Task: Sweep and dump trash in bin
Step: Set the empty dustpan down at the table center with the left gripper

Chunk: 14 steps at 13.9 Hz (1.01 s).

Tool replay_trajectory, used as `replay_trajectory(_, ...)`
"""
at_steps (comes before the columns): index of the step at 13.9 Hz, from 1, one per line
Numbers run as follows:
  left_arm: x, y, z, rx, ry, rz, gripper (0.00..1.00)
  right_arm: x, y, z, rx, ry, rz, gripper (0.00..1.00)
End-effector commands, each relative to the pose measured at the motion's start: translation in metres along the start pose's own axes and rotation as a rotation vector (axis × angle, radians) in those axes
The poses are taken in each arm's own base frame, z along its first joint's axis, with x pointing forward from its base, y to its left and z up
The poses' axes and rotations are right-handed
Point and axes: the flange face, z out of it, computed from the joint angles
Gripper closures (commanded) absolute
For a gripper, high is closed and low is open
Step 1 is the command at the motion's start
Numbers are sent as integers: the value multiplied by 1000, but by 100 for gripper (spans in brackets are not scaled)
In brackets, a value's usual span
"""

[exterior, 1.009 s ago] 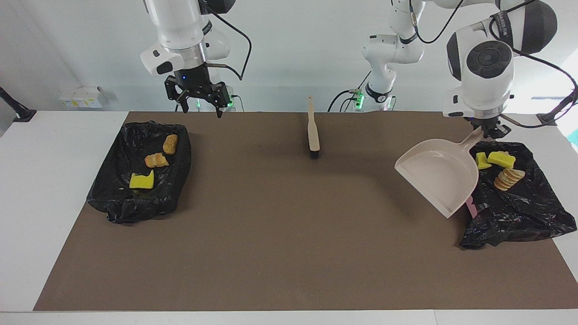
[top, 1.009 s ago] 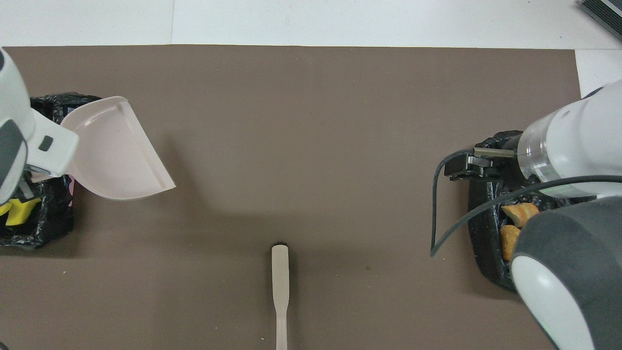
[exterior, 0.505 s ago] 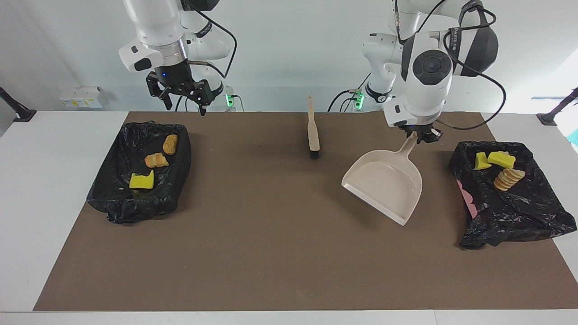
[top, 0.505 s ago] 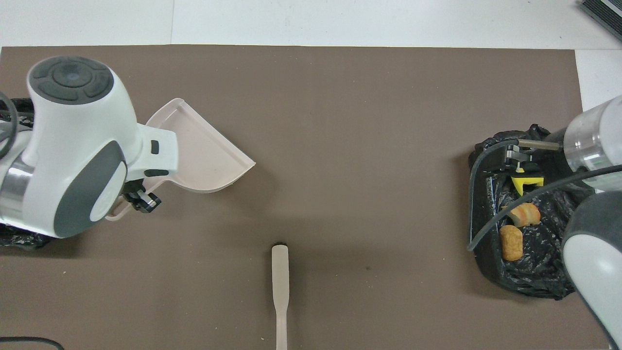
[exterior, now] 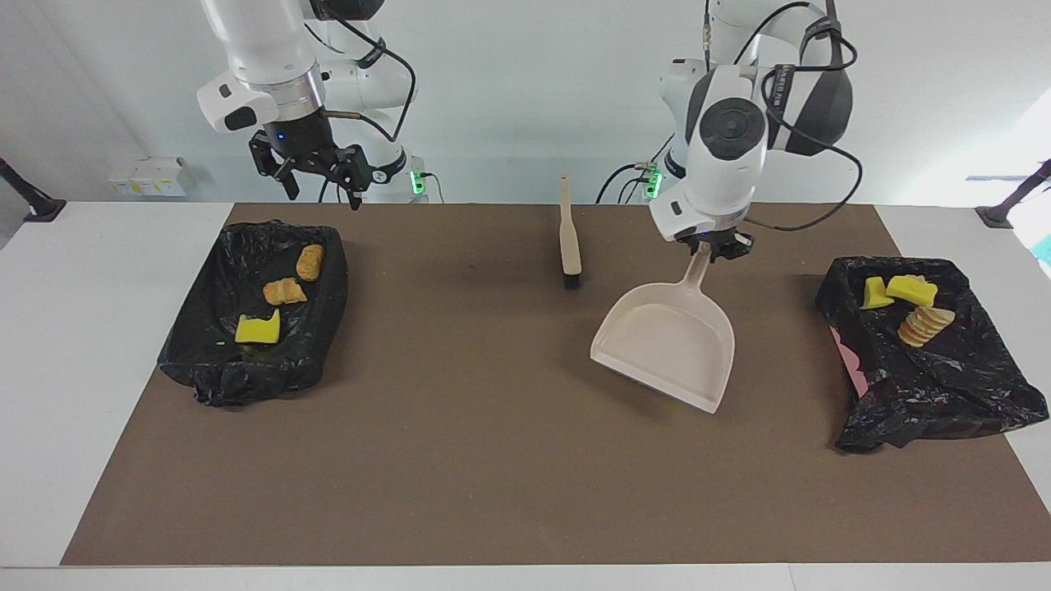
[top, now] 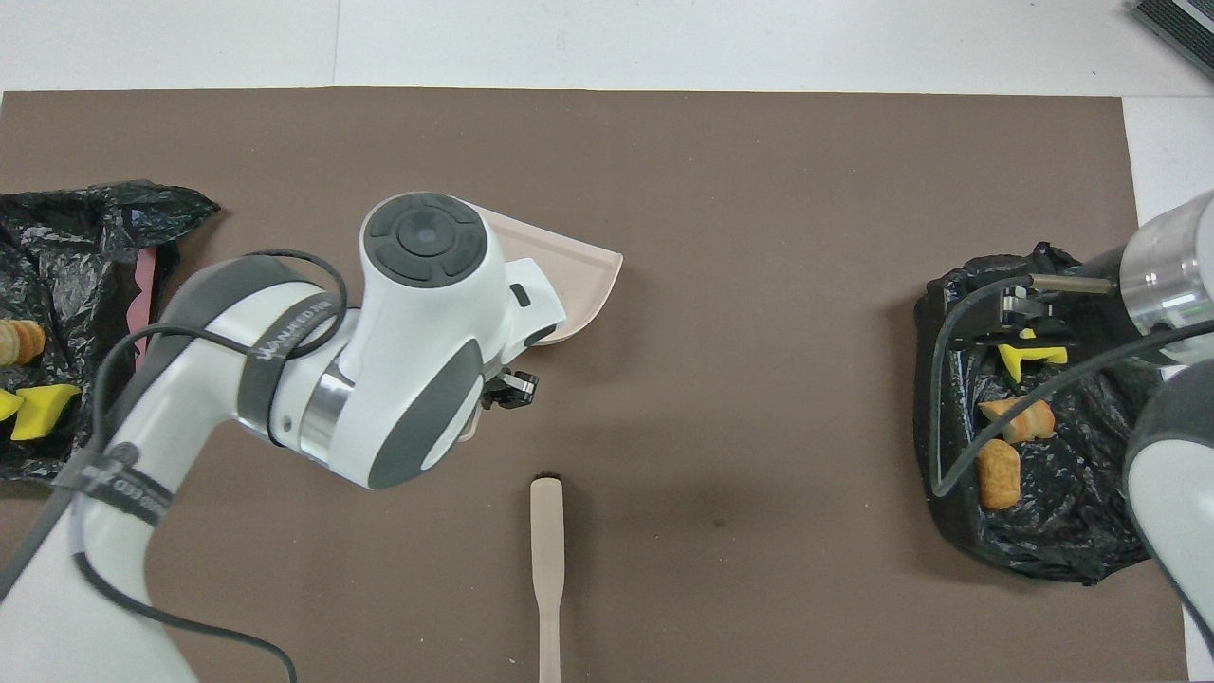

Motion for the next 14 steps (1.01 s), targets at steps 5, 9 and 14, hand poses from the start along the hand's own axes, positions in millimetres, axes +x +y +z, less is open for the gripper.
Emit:
replay_trajectory(5, 16, 34, 57, -107, 52, -169, 100, 2, 7, -2, 19, -11, -30, 0)
replay_trajectory(9, 18, 6, 35, -117, 78, -186, 0, 7, 23, -1, 17, -12, 1, 0)
replay_trajectory(14, 39, -96, 7, -148, 139, -344, 0, 7, 25, -1, 17, -12, 5, 0)
